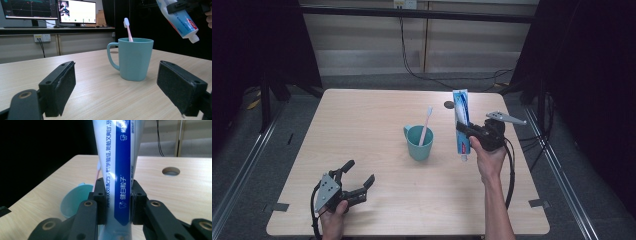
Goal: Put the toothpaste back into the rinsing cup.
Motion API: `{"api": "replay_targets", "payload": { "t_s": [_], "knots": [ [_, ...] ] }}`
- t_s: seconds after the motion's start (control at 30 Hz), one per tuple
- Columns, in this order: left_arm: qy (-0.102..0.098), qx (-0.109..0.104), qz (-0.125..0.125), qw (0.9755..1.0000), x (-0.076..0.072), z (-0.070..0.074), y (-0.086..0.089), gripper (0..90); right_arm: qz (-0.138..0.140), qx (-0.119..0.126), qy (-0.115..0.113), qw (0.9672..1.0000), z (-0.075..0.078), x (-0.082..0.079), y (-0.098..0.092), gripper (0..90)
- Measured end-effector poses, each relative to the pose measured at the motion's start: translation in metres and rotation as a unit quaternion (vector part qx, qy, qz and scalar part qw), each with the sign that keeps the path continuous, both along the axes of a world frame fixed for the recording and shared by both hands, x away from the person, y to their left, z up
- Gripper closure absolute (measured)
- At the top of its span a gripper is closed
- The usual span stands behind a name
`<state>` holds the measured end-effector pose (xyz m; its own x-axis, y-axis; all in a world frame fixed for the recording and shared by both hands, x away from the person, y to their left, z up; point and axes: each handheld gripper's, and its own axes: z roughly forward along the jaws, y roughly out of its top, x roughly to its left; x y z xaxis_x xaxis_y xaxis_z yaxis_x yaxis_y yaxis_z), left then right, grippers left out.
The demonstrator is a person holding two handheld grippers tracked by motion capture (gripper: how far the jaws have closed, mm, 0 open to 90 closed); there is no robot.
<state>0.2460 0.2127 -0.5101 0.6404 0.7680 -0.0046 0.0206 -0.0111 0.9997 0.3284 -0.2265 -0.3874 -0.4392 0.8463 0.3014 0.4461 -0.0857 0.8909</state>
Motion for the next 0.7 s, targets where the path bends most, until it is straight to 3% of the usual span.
{"api": "replay_targets", "payload": {
  "t_s": [0.33,0.7],
  "knots": [
    [-0.001,-0.001,0.001,1.0,0.0,0.0,0.0,15.4,-0.004,0.012,-0.054,0.9985,0.011,-0.004,0.003,72.1],
    [-0.001,-0.001,0.0,1.0,0.0,0.0,0.0,15.5,0.003,0.02,-0.074,0.997,0.023,-0.002,0.01,72.1]
  ]
}}
